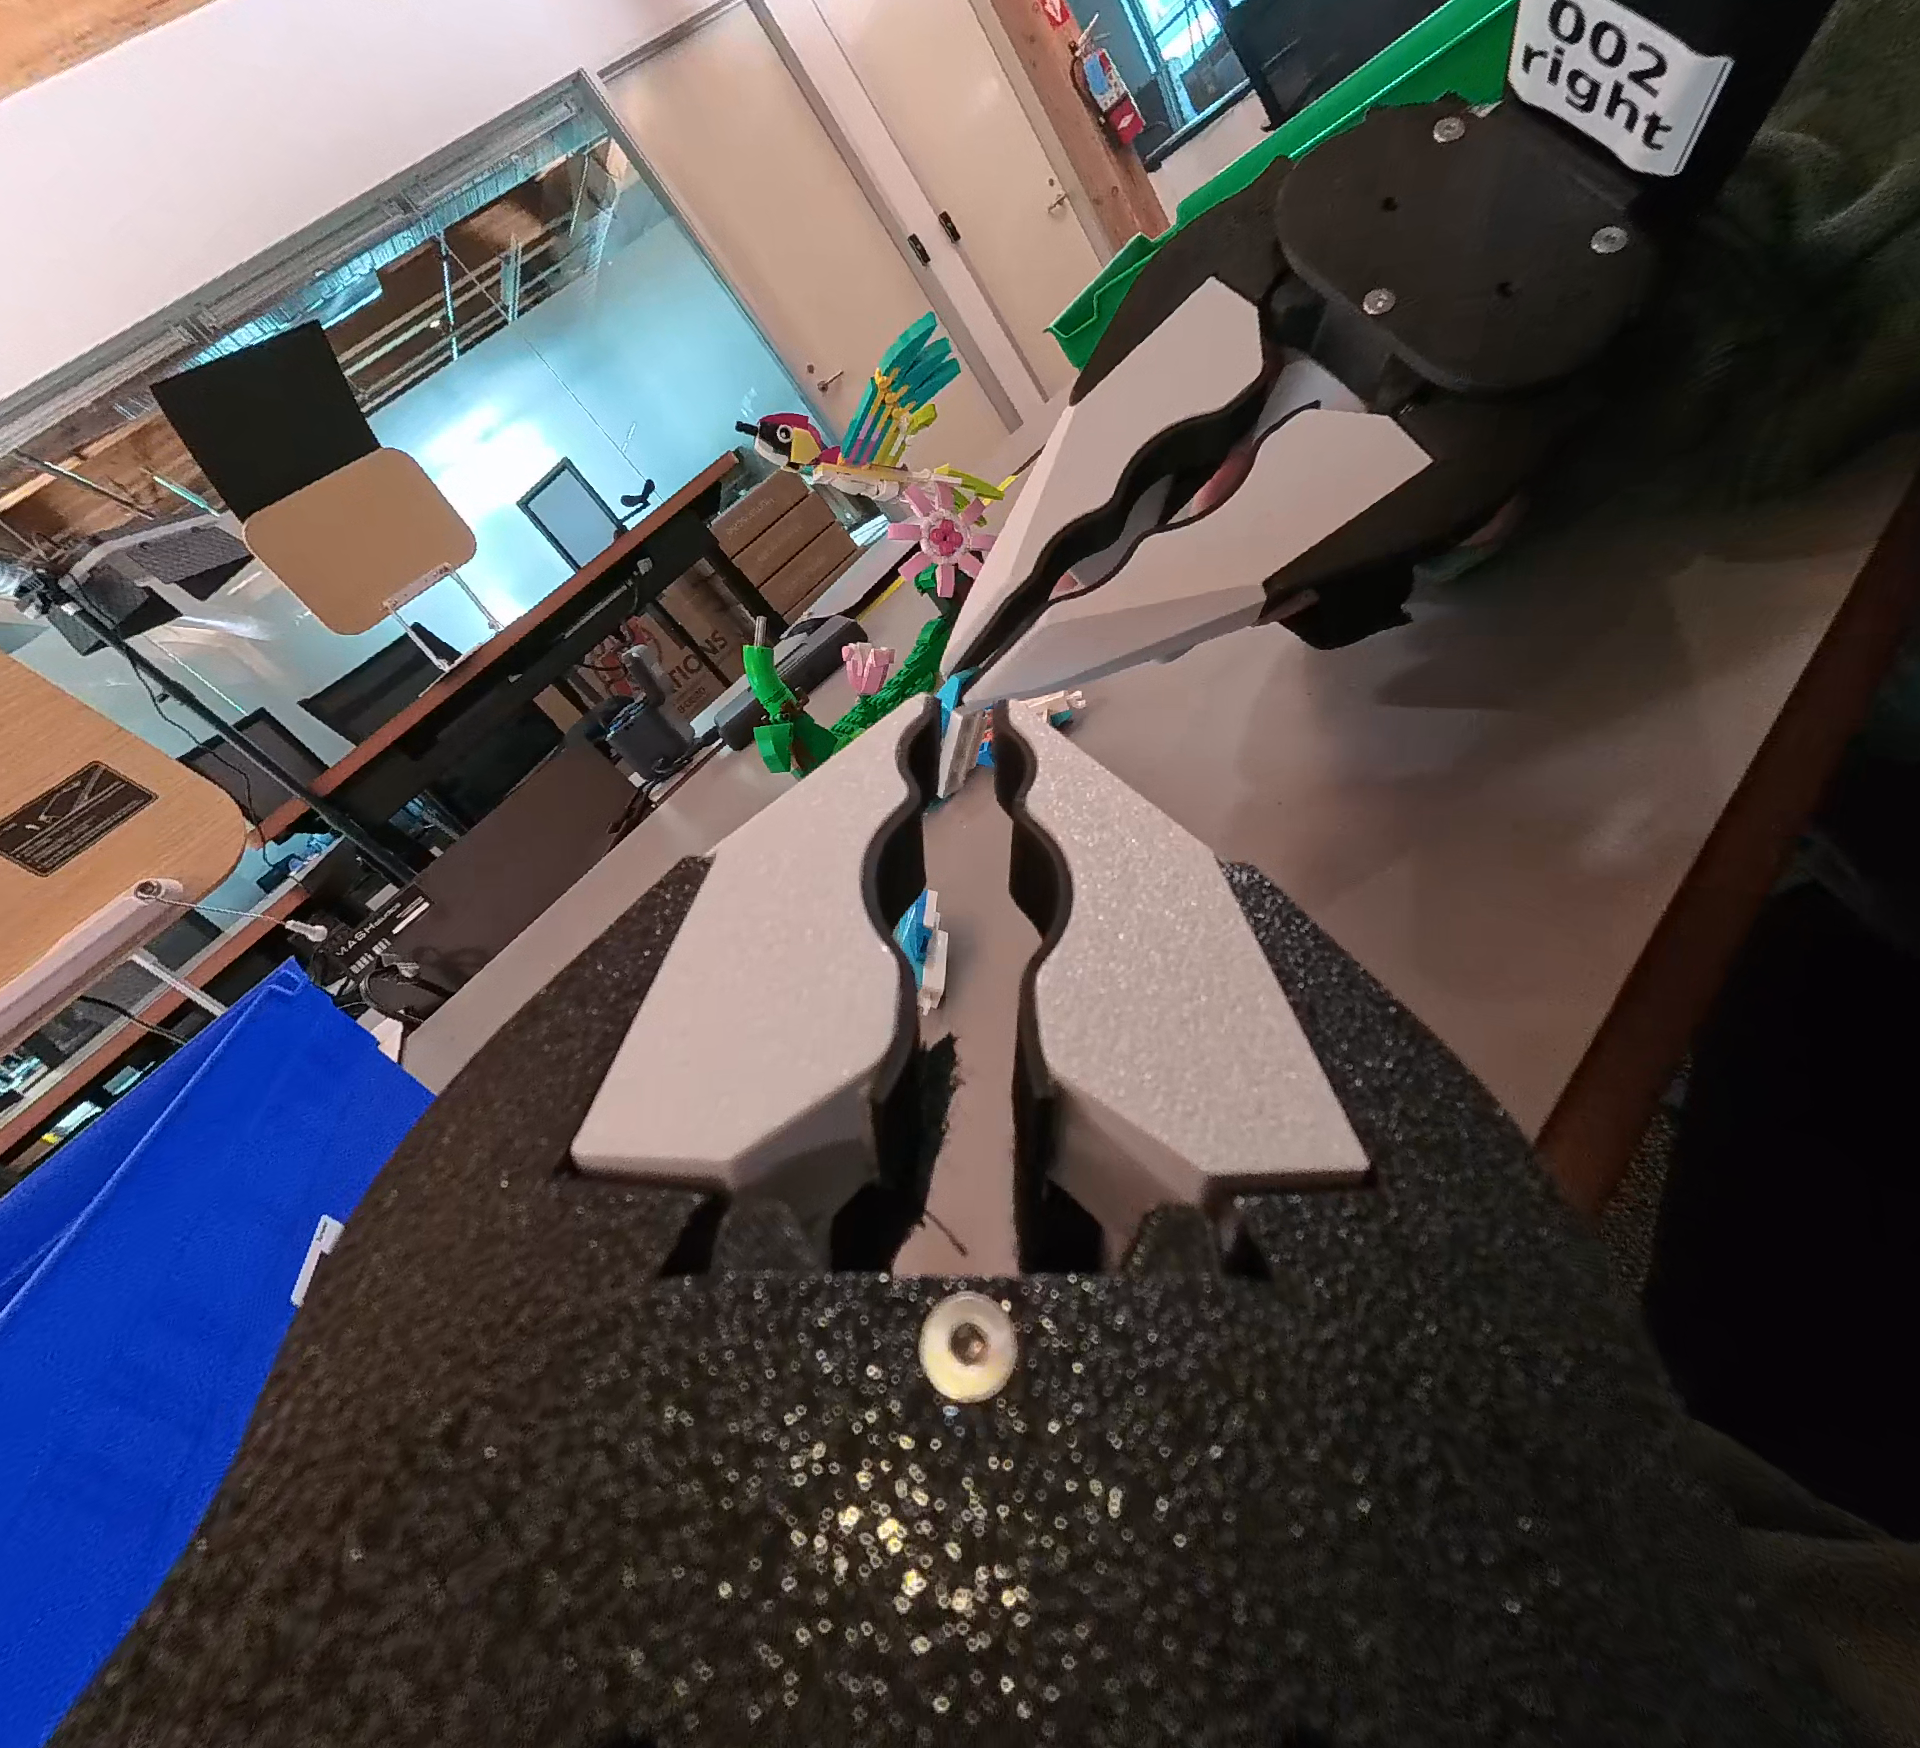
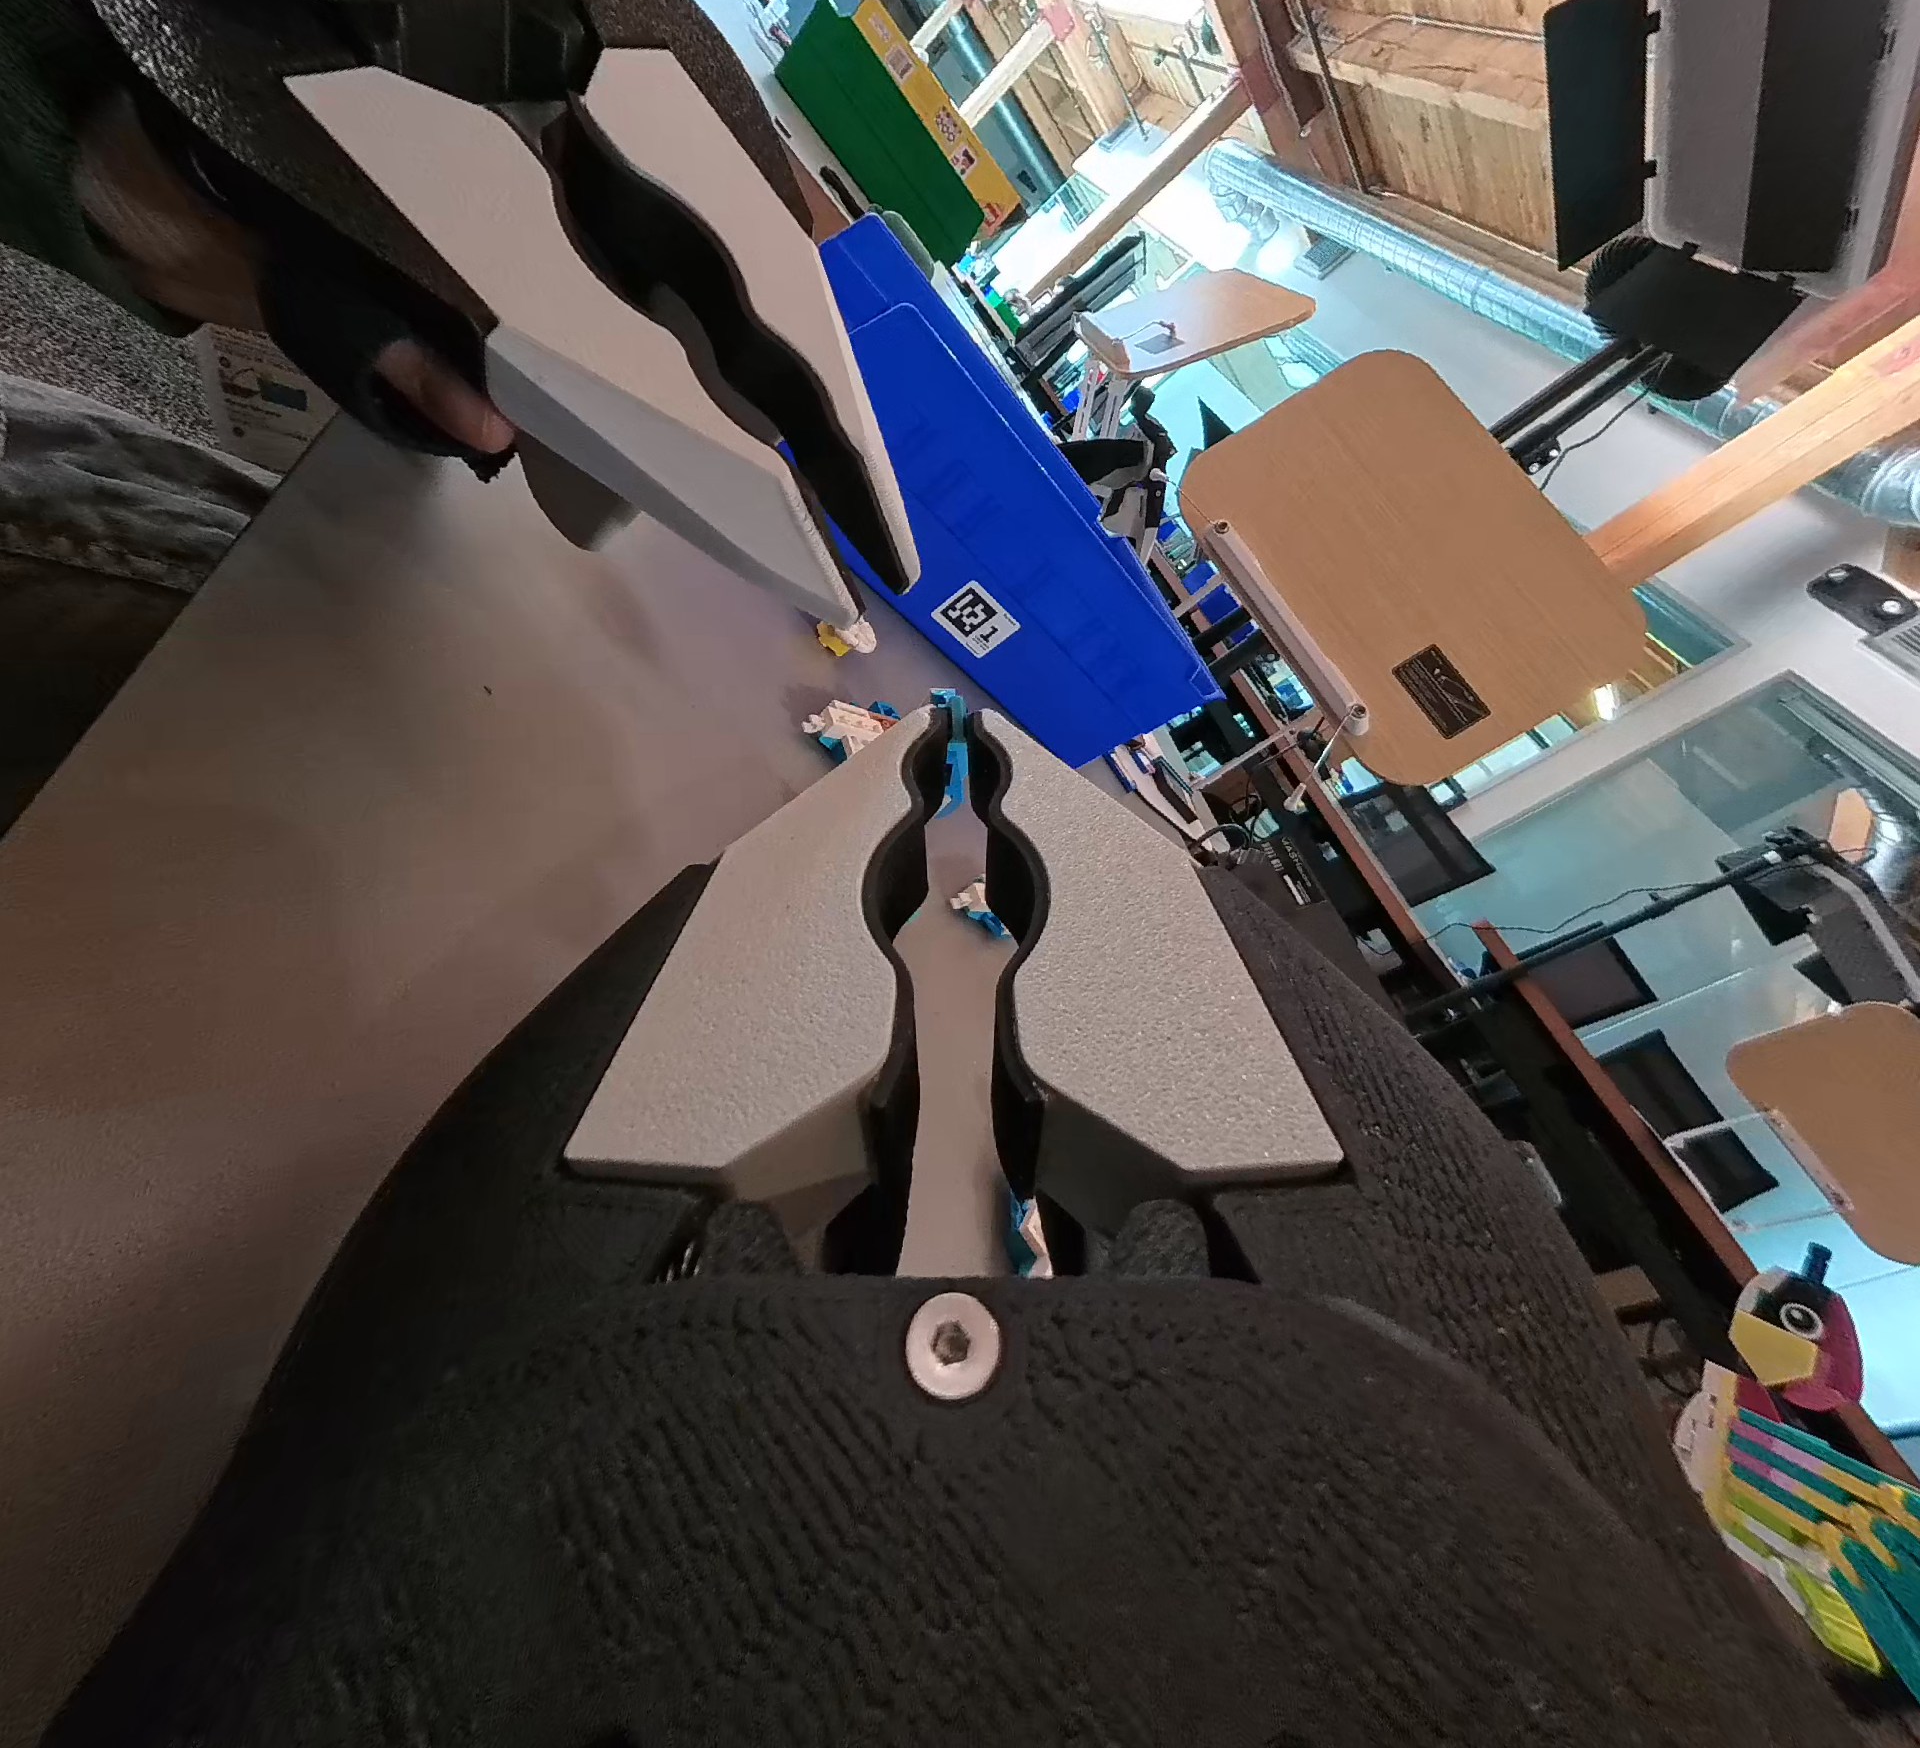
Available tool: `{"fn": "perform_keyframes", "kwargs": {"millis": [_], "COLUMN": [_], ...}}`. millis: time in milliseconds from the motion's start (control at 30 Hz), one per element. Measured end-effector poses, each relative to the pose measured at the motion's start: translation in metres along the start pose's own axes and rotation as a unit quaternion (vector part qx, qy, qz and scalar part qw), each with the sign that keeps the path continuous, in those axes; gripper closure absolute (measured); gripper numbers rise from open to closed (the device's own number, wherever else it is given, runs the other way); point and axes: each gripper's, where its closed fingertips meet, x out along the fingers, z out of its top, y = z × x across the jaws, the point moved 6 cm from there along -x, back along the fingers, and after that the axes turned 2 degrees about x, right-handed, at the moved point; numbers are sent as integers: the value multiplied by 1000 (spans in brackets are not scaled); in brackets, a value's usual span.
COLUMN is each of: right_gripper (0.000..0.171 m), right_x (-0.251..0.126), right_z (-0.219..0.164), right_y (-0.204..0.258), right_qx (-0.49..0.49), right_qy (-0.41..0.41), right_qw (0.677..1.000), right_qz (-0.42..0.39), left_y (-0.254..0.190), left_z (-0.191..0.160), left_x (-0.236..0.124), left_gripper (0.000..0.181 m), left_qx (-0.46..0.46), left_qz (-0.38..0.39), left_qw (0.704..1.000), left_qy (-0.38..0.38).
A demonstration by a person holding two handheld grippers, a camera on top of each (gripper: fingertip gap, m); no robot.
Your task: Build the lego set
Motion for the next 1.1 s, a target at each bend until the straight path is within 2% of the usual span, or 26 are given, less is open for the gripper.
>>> {"fn": "perform_keyframes", "kwargs": {"millis": [33, 1100], "right_gripper": [170, 170], "right_x": [0, 0], "right_z": [0, 0], "right_y": [0, 0], "right_qx": [0, 3], "right_qy": [0, 0], "right_qw": [1000, 1000], "right_qz": [0, 0], "left_y": [0, 0], "left_z": [0, -1], "left_x": [0, 0], "left_gripper": [176, 176], "left_qx": [0, 0], "left_qz": [0, -2], "left_qw": [1000, 1000], "left_qy": [0, 0]}}
